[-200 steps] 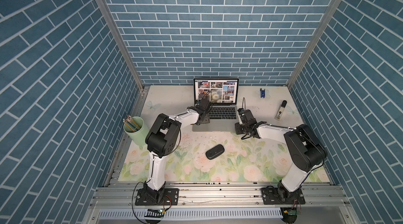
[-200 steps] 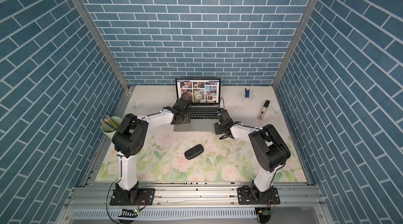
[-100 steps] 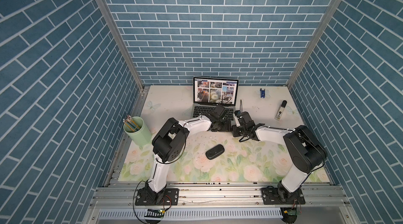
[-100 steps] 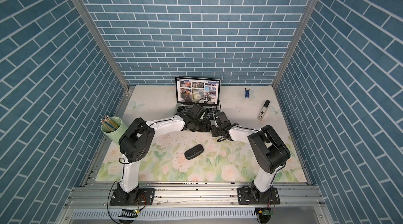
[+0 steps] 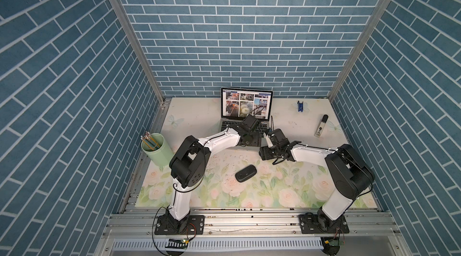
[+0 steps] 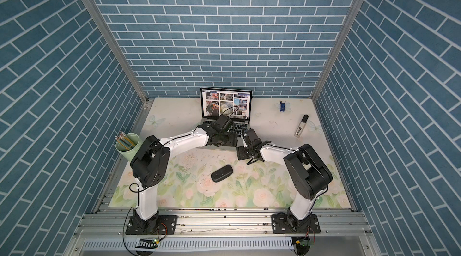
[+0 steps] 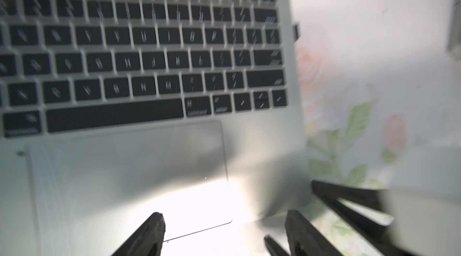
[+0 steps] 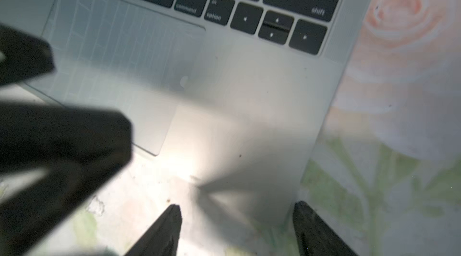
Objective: Remove the wireless mouse receiver from the laptop
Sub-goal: Move the laptop to the center of the board.
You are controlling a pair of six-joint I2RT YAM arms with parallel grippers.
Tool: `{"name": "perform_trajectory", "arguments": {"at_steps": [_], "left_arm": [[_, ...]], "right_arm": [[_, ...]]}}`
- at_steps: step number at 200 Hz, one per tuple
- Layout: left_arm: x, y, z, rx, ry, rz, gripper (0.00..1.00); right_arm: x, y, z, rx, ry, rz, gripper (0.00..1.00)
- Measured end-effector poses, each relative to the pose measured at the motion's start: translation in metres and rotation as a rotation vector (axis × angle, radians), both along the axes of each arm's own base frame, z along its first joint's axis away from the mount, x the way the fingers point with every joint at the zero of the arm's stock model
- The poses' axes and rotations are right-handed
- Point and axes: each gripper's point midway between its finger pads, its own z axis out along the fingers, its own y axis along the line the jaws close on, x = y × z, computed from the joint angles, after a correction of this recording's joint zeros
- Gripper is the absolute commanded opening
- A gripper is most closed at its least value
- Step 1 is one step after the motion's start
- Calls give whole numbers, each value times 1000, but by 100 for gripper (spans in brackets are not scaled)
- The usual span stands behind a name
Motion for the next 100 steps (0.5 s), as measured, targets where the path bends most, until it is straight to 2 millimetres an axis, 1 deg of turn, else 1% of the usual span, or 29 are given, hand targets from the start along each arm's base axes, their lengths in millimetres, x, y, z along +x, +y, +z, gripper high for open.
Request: {"name": "perform_trajectory", "arguments": {"at_steps": [17, 20, 26, 28, 31, 35, 38, 40, 47, 59, 62, 67, 69, 73, 74, 75, 76, 79, 80, 82, 83, 86, 88, 89, 90, 91, 93, 94, 100], "left_arm": [[8, 0, 31, -14, -61, 3, 83], [10, 2, 40, -21, -77, 6, 83], [12, 4, 50, -28, -94, 10, 83], [12, 4, 50, -28, -94, 10, 82], [15, 7, 58, -35, -109, 17, 82], [16, 10, 62, -40, -115, 22, 83], [20, 16, 70, -45, -126, 35, 83], [20, 16, 70, -45, -126, 35, 82], [25, 26, 77, -50, -136, 55, 83], [42, 53, 87, -57, -153, 114, 83], [49, 65, 88, -57, -156, 141, 83], [55, 75, 88, -57, -156, 164, 83], [60, 84, 88, -57, -156, 183, 83], [67, 98, 86, -53, -153, 215, 83], [67, 98, 86, -53, -153, 215, 83], [70, 104, 85, -52, -151, 228, 83], [70, 104, 85, -52, -151, 228, 83], [76, 118, 82, -47, -148, 257, 83], [76, 118, 82, -47, -148, 257, 83], [80, 128, 80, -45, -143, 278, 83], [80, 128, 80, -45, -143, 278, 83], [84, 141, 76, -39, -137, 304, 83], [85, 145, 74, -36, -133, 313, 83], [88, 152, 72, -34, -129, 326, 83], [88, 152, 72, -34, -129, 326, 83], [90, 159, 70, -31, -125, 341, 83], [90, 159, 70, -31, -125, 341, 83], [92, 166, 67, -27, -120, 356, 83], [98, 183, 62, -20, -110, 390, 83]], "right_arm": [[-9, -8, 3, -18, 36, 2, 75], [-10, -10, 4, -20, 38, 3, 75], [-12, -13, 6, -23, 44, 0, 75], [-12, -13, 6, -23, 44, 0, 75], [-12, -16, 9, -26, 45, -1, 75], [-12, -18, 11, -27, 45, -1, 75], [-13, -20, 13, -28, 47, -3, 75], [-13, -20, 14, -27, 46, -4, 75], [-12, -23, 19, -27, 43, -7, 75], [-7, -27, 29, -18, 27, -18, 75], [-6, -27, 32, -15, 22, -19, 74], [-4, -28, 36, -8, 17, -21, 74], [-3, -29, 38, -7, 15, -23, 74], [-1, -29, 41, -1, 9, -23, 74], [0, -30, 42, 0, 7, -24, 74], [0, -30, 43, 2, 7, -25, 74], [1, -30, 44, 4, 5, -26, 74], [3, -30, 46, 9, 2, -27, 74], [3, -30, 46, 9, 2, -27, 74], [4, -31, 47, 12, 1, -30, 73], [5, -31, 48, 15, -1, -32, 73], [6, -31, 50, 19, -4, -33, 73], [8, -32, 52, 23, -7, -36, 73], [8, -32, 52, 23, -7, -36, 73], [10, -33, 53, 26, -8, -38, 73], [10, -33, 54, 28, -9, -39, 73], [12, -33, 55, 32, -11, -40, 73], [12, -33, 56, 33, -12, -41, 73], [16, -34, 59, 43, -16, -47, 73]]}}
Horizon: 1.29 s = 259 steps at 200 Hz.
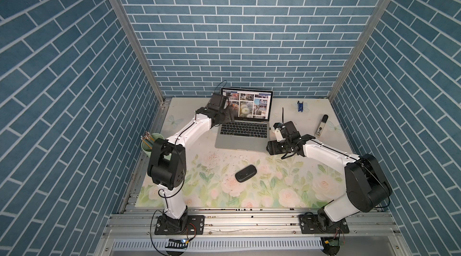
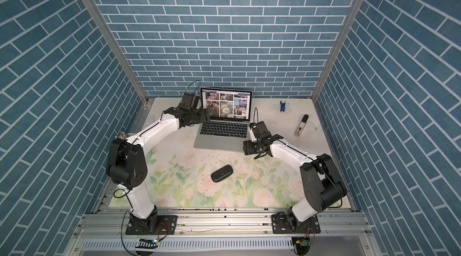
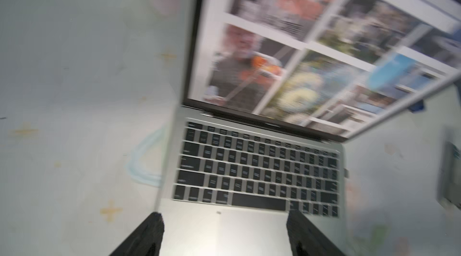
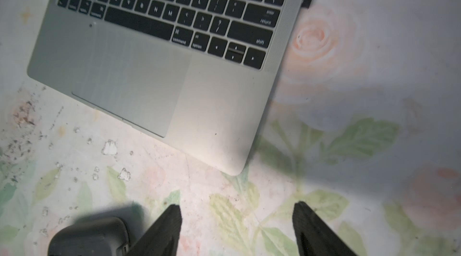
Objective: Remove the wireless mouse receiver from the laptop
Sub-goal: Move the laptop to the center of the board.
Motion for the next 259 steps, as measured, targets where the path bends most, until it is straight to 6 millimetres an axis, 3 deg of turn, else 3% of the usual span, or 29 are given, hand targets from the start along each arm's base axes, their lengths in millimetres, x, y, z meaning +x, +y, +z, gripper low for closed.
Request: {"name": "perform_trajectory", "arguments": {"at_steps": [12, 28, 68, 92, 137, 162, 203, 259], "left_arm": [[10, 25, -14, 4, 23, 51, 82], [20, 38, -36, 4, 55, 79, 82], [31, 34, -96, 13, 149, 70, 81], [30, 36, -119, 38, 186, 79, 81], [27, 47, -125, 69, 179, 112, 80], [19, 48, -125, 53, 175, 113, 80], [-13, 40, -123, -38, 190, 96, 80], [-41, 12, -119, -142, 210, 33, 80]], "right_arm": [[6, -2, 6, 17, -8, -9, 72], [18, -2, 16, 43, -21, -18, 70], [48, 6, 26, 78, -44, -12, 65], [64, 8, 21, 78, -36, -16, 63], [100, -4, 11, 84, -31, -69, 58], [116, -4, -9, 89, -2, -78, 57], [112, 6, -40, 115, 71, -57, 55], [115, 17, -40, 178, 73, -50, 55]]}}
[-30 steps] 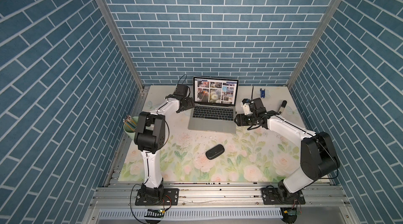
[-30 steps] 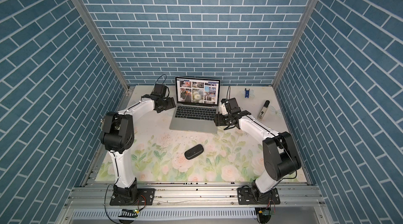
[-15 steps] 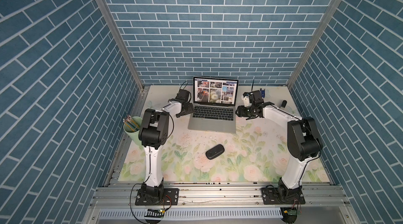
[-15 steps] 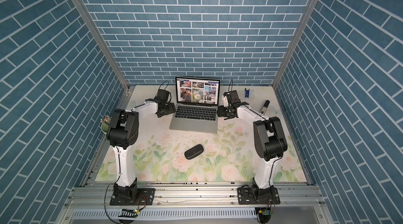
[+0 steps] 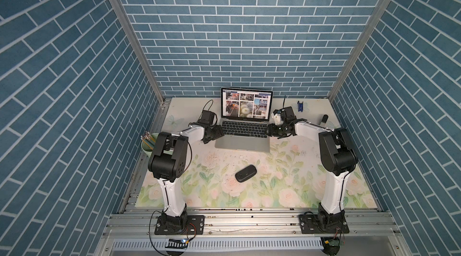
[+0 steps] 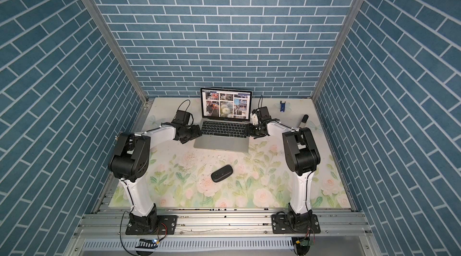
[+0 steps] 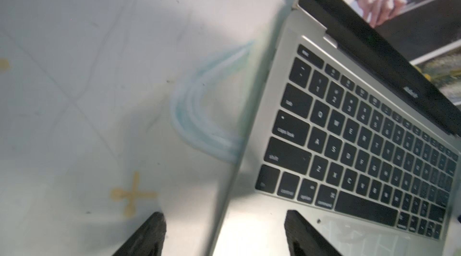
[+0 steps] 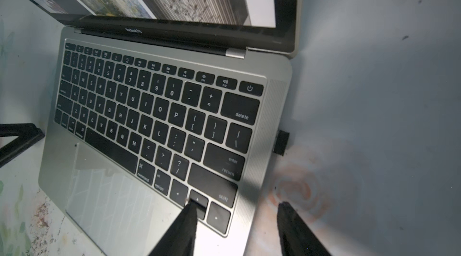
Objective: Remove the wireless mouse receiver from the laptop
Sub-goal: Move the laptop to the center of the board.
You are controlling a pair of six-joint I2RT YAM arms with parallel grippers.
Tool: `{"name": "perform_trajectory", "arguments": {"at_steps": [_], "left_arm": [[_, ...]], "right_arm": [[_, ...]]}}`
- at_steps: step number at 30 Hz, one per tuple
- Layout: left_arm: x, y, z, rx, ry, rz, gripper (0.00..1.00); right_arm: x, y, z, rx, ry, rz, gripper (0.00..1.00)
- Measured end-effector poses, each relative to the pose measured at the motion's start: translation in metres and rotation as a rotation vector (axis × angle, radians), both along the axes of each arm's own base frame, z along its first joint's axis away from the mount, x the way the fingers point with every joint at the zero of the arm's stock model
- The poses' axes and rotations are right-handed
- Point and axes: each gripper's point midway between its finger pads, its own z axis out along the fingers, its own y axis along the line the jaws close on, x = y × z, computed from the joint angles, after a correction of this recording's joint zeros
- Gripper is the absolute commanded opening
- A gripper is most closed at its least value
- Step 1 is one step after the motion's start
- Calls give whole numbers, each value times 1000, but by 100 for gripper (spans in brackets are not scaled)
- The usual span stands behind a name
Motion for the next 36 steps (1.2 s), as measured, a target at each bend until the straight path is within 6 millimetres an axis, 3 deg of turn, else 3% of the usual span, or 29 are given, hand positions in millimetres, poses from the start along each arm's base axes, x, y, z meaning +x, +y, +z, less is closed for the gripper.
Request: {"name": "perform_trajectory", "arguments": {"at_steps": [5, 20, 29, 36], "left_arm": [[-7, -24, 0, -24, -6, -45, 80], [-11, -29, 0, 0, -33, -43, 80], [-43, -54, -1, 10, -8, -92, 80], [-48, -56, -2, 28, 6, -99, 81]], "right_arm": [[-3, 4, -4, 18, 11, 0, 55], [-3, 11, -11, 23, 15, 13, 55], [17, 4, -12, 3, -18, -23, 54], [17, 4, -13, -2, -29, -27, 54]]}}
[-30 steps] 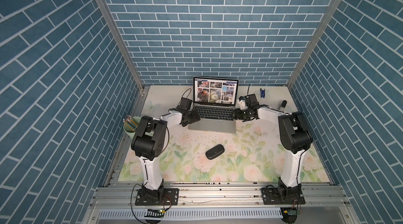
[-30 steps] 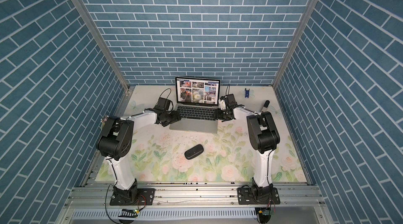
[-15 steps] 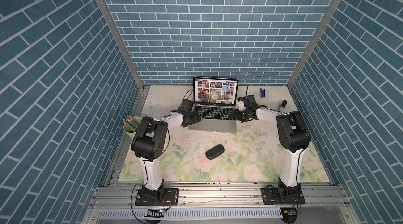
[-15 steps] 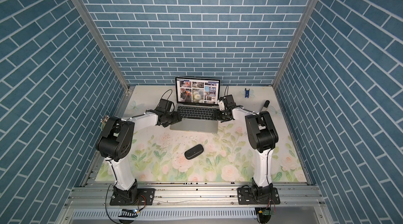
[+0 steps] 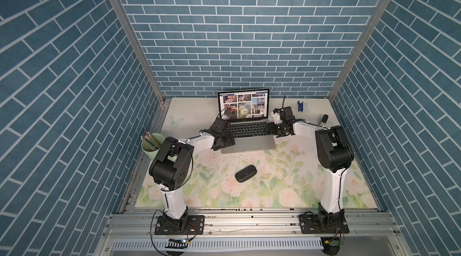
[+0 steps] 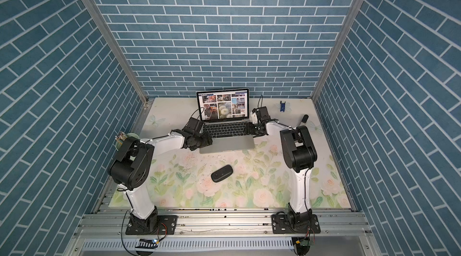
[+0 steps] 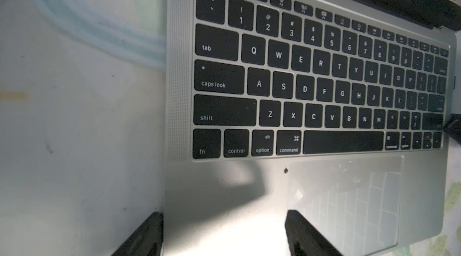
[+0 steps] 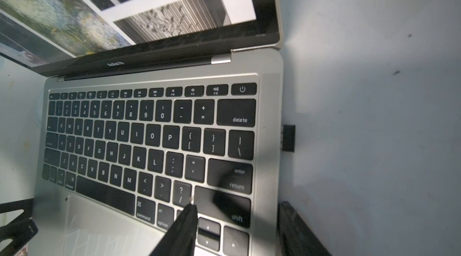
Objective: Remove the wireless mouse receiver from the laptop
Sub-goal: Move the laptop to the center of the board.
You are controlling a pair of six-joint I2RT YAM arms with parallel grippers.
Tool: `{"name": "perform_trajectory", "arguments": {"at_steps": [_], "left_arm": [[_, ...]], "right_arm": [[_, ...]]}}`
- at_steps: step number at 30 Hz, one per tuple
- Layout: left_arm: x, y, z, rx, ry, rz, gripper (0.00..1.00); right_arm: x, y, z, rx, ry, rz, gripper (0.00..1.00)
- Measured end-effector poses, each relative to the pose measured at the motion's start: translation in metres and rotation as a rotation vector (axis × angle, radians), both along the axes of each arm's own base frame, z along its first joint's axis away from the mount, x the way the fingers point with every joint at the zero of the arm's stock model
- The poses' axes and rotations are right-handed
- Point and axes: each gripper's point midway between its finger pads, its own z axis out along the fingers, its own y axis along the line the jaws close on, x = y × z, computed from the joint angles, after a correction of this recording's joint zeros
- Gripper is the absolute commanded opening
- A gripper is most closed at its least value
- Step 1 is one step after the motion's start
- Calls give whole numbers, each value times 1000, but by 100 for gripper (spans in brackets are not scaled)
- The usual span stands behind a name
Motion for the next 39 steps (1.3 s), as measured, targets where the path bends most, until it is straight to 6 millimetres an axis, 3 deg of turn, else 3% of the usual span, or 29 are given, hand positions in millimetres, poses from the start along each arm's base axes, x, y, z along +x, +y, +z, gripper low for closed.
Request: {"name": "perform_trajectory", "arguments": {"at_steps": [4, 13, 18, 22, 26, 35, 39], "left_arm": [[0, 0, 0, 11, 10, -4, 81], [3, 8, -3, 75, 27, 0, 81], [3, 8, -4, 80, 29, -5, 81], [3, 8, -4, 81, 28, -11, 85], [3, 5, -3, 82, 21, -24, 100], [8, 1, 0, 115, 7, -61, 100], [10, 1, 5, 130, -6, -75, 100]], "right_arm": [[-3, 0, 0, -6, -27, -3, 54], [-33, 2, -2, -36, -46, -5, 54], [-34, 2, -2, -48, -52, -8, 55], [-34, 4, -1, -55, -51, -7, 65], [-35, 8, 0, -72, -42, -3, 75], [-39, 16, 2, -118, -27, 13, 98], [-44, 11, 3, -142, -11, 8, 100]]}}
